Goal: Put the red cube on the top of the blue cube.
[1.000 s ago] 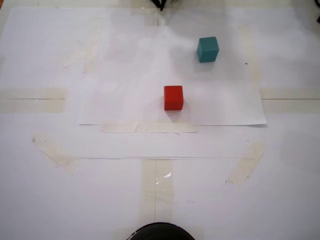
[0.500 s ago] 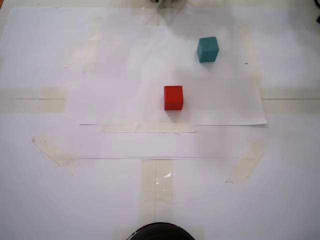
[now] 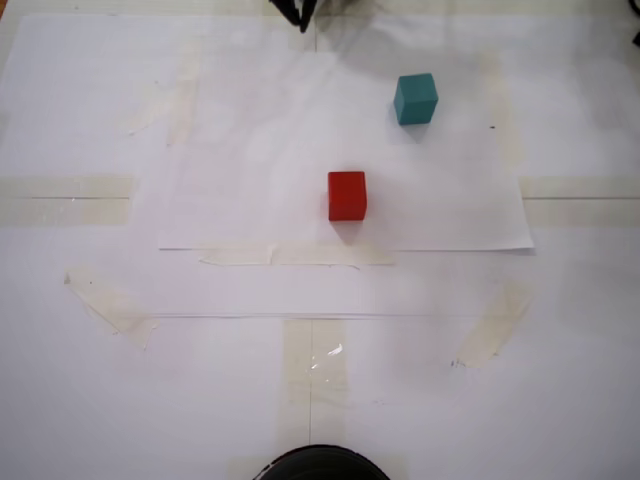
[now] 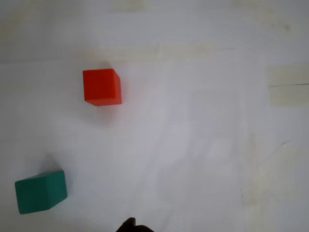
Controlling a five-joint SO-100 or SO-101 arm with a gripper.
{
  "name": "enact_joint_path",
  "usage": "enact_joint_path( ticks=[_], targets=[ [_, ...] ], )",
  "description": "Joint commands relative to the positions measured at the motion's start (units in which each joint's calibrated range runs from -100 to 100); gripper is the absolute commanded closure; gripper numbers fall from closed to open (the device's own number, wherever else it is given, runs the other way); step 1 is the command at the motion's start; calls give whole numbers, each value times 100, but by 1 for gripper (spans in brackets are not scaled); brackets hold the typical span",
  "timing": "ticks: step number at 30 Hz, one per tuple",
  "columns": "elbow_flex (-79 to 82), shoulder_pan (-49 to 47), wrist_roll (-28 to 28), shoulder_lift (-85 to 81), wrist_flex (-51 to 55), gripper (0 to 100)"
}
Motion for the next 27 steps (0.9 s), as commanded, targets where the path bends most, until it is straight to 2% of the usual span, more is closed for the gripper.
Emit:
enact_joint_path(
  ticks=[1, 12, 27],
  targets=[
    [-901, -18, 10, 446, -161, 100],
    [-1400, -245, -68, 1202, -446, 100],
    [-2172, -1335, -454, 2103, -650, 100]
  ],
)
